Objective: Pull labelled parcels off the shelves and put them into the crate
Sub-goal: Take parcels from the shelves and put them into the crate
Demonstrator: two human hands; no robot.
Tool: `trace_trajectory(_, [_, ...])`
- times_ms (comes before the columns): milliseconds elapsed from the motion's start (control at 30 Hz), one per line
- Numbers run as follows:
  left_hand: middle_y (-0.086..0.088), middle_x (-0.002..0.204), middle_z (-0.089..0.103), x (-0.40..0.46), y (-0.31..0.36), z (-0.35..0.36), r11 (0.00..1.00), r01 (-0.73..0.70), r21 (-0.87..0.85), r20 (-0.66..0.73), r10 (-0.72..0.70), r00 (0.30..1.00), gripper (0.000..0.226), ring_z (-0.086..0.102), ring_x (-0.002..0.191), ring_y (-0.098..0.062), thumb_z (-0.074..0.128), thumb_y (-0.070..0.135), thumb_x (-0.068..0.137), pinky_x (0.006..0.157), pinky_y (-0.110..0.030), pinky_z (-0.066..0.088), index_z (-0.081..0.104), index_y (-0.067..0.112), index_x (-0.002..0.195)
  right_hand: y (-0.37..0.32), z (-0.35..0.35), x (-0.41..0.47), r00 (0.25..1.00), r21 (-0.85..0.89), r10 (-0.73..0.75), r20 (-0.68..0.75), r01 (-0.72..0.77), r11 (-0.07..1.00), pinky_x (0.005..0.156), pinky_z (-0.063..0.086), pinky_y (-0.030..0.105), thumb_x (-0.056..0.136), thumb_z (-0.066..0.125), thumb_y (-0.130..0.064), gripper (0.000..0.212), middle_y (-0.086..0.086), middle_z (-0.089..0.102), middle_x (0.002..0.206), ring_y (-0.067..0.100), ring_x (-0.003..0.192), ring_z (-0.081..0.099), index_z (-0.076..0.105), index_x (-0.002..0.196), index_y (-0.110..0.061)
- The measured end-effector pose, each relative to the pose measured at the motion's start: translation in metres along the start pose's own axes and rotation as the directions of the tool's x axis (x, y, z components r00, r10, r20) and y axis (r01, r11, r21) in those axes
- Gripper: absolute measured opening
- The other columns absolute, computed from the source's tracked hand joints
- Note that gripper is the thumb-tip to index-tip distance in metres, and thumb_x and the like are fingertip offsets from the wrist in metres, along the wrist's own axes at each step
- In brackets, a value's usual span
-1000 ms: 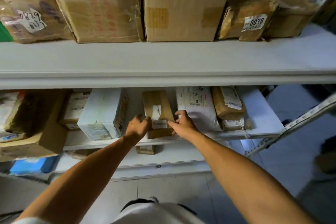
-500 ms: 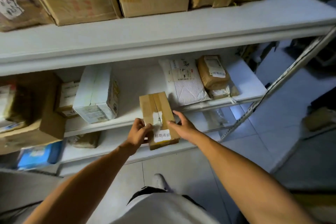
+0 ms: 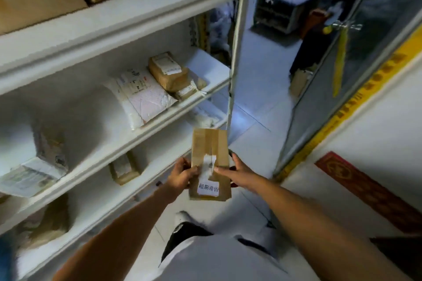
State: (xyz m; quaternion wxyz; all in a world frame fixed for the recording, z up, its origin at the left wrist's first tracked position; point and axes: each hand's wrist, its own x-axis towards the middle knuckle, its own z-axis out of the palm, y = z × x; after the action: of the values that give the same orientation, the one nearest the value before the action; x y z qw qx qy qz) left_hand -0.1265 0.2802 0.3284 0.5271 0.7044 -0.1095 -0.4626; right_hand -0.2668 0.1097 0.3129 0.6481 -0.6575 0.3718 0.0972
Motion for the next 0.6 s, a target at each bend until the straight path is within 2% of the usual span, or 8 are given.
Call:
trace_trajectory(67, [-0.010,0.087,0.054,0.006,0.001,0.033,0.998,-0.012,0.069,0.113,0.004,0.994,0.040,0.057,0.077,-0.021,0.069,0.026,0.075,0.069,-0.038,0.050,0.043,0.007,0.099,0.020,-0.025,-0.025,0.997,0.051,0.024,-0.076,-0.020,0.999,0.094,0.057,0.046,0.074,0.076,-0.062,0.096,0.001,0.068,0.121,0.020,0.109,0.067,0.018,0.150,-0.051])
trace_trajectory(167, [-0.004,0.079,0.051,0.016,0.006,0.086,0.984,-0.024,0.179,0.227,-0.017,0.974,0.028,0.053,0.068,-0.015,0.068,0.016,0.087,0.062,-0.032,0.047,0.040,0.014,0.090,0.049,-0.057,-0.059,0.976,0.140,0.050,-0.213,-0.021,0.990,0.086,0.058,0.043,0.081,0.077,-0.054,0.088,0.005,0.067,0.125,0.024,0.109,0.067,0.019,0.147,-0.054])
trace_trajectory(200, [-0.002,0.076,0.050,0.018,0.010,0.104,0.976,-0.026,0.214,0.261,-0.032,0.965,0.029,0.052,0.066,-0.013,0.069,0.013,0.088,0.060,-0.029,0.046,0.039,0.015,0.089,0.059,-0.066,-0.070,0.962,0.171,0.060,-0.267,-0.014,0.985,0.085,0.059,0.046,0.076,0.081,-0.058,0.088,0.005,0.070,0.121,0.025,0.106,0.069,0.023,0.143,-0.056])
trace_trajectory(267, [-0.004,0.078,0.048,0.022,0.019,0.140,0.952,-0.046,0.303,0.338,-0.062,0.939,0.036,0.049,0.066,-0.014,0.072,0.021,0.077,0.059,-0.029,0.045,0.039,0.015,0.091,0.088,-0.087,-0.087,0.928,0.246,0.061,-0.367,0.033,0.969,0.088,0.059,0.055,0.061,0.088,-0.064,0.105,0.004,0.074,0.115,0.026,0.103,0.073,0.027,0.146,-0.056])
trace_trajectory(333, [-0.009,0.085,0.049,0.023,0.028,0.173,0.916,-0.096,0.390,0.431,-0.089,0.898,0.037,0.050,0.072,-0.018,0.070,0.021,0.075,0.065,-0.035,0.052,0.041,0.012,0.097,0.110,-0.103,-0.113,0.890,0.281,0.058,-0.451,0.081,0.956,0.090,0.057,0.058,0.062,0.091,-0.058,0.107,0.005,0.074,0.113,0.027,0.101,0.073,0.028,0.148,-0.051])
trace_trajectory(400, [-0.018,0.093,0.054,0.024,0.035,0.207,0.857,-0.149,0.493,0.533,-0.162,0.830,0.040,0.058,0.081,-0.024,0.071,0.016,0.080,0.076,-0.047,0.058,0.043,0.003,0.105,0.125,-0.114,-0.145,0.847,0.339,0.083,-0.525,0.119,0.933,0.090,0.058,0.053,0.068,0.091,-0.047,0.106,0.006,0.074,0.110,0.026,0.097,0.074,0.027,0.151,-0.044])
trace_trajectory(467, [-0.027,0.107,0.061,0.023,0.040,0.244,0.791,-0.236,0.565,0.641,-0.240,0.729,0.058,0.068,0.090,-0.032,0.074,0.023,0.076,0.078,-0.050,0.060,0.042,-0.001,0.119,0.141,-0.119,-0.177,0.805,0.399,0.125,-0.581,0.148,0.905,0.087,0.061,0.047,0.064,0.091,-0.049,0.114,0.009,0.072,0.113,0.026,0.096,0.074,0.022,0.155,-0.041])
trace_trajectory(600, [-0.029,0.118,0.061,0.012,0.039,0.320,0.697,-0.398,0.596,0.770,-0.356,0.530,0.053,0.071,0.099,-0.039,0.073,0.026,0.086,0.082,-0.054,0.057,0.042,0.005,0.123,0.186,-0.122,-0.227,0.674,0.527,0.277,-0.685,0.196,0.827,0.066,0.058,0.024,0.080,0.084,-0.039,0.093,0.008,0.068,0.118,0.017,0.094,0.071,0.021,0.148,-0.047])
